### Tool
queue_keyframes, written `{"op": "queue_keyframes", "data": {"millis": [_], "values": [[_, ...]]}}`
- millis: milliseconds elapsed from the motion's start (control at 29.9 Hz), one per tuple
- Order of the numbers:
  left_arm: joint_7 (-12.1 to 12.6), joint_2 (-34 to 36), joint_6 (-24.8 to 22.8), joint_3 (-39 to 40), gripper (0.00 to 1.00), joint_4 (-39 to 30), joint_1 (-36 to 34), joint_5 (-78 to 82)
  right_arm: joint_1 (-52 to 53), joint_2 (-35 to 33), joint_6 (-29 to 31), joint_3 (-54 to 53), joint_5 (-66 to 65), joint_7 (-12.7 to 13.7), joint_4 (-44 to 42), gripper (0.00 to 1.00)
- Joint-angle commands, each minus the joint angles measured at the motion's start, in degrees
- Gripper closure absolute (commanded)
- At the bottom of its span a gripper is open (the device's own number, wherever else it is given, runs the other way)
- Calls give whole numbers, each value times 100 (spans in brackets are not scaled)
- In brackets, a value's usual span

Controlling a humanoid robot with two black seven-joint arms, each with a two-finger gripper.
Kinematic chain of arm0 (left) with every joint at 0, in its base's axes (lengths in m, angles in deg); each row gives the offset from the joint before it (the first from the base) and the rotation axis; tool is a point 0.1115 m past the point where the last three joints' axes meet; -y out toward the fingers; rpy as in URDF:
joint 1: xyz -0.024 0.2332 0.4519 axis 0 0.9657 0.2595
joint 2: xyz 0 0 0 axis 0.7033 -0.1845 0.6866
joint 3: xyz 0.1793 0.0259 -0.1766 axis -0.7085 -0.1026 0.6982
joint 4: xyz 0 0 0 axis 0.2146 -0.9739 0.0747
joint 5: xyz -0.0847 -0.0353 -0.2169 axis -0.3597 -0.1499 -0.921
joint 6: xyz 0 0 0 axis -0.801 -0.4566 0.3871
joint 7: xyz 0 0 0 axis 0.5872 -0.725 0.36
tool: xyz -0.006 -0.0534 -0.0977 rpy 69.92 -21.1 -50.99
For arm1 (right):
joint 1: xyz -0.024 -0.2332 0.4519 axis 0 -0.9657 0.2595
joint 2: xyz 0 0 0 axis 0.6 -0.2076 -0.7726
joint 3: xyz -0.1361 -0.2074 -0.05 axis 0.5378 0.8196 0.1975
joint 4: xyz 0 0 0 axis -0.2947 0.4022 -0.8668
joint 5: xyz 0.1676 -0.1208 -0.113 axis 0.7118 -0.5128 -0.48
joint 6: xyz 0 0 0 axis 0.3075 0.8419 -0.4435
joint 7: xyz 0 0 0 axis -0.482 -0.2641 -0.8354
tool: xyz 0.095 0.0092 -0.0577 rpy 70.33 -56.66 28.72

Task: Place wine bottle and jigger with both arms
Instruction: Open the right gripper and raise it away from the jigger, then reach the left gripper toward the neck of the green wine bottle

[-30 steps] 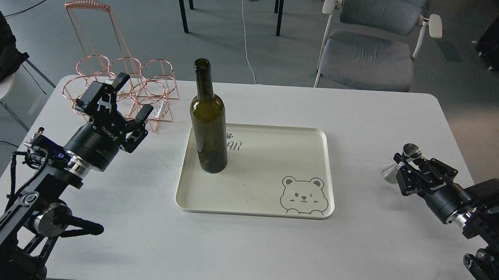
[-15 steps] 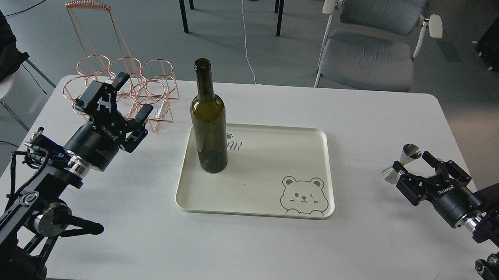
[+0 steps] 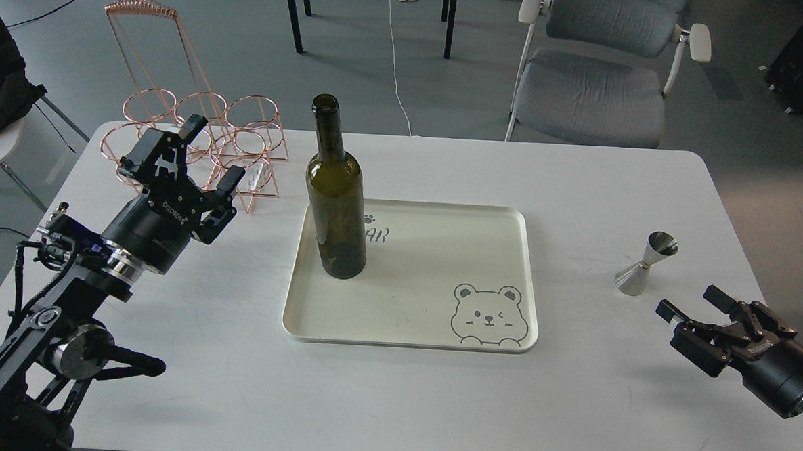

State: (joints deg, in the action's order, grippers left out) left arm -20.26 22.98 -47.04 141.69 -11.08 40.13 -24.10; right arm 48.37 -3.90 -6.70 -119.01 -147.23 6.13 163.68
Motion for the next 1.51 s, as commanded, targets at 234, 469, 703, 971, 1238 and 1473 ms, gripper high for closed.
{"op": "queue_keyframes", "data": {"millis": [234, 469, 703, 971, 1238, 1473], "values": [[-17, 45, -5, 5, 2, 0, -1, 0, 1457, 654, 931, 131, 3524, 0, 1048, 3], [-104, 176, 22, 22, 2, 9, -141, -44, 2970, 1815, 2099, 395, 6259, 0, -285, 3], [-1044, 475, 30, 14, 2, 9, -168, 9, 3420, 3099, 3566, 325, 6877, 215, -2194, 3], [-1217, 1441, -110, -57, 2, -587, -62, 814, 3253, 3698, 3841, 343, 6833, 268, -2635, 3], [-1217, 2128, -110, -180, 2, -1501, -238, 4593, 3077, 3663, 3779, 334, 6833, 251, -2627, 3], [-1217, 2374, -110, -1066, 2, -1670, -1581, 6300, 3024, 3619, 3744, 325, 6833, 233, -2609, 3]]}}
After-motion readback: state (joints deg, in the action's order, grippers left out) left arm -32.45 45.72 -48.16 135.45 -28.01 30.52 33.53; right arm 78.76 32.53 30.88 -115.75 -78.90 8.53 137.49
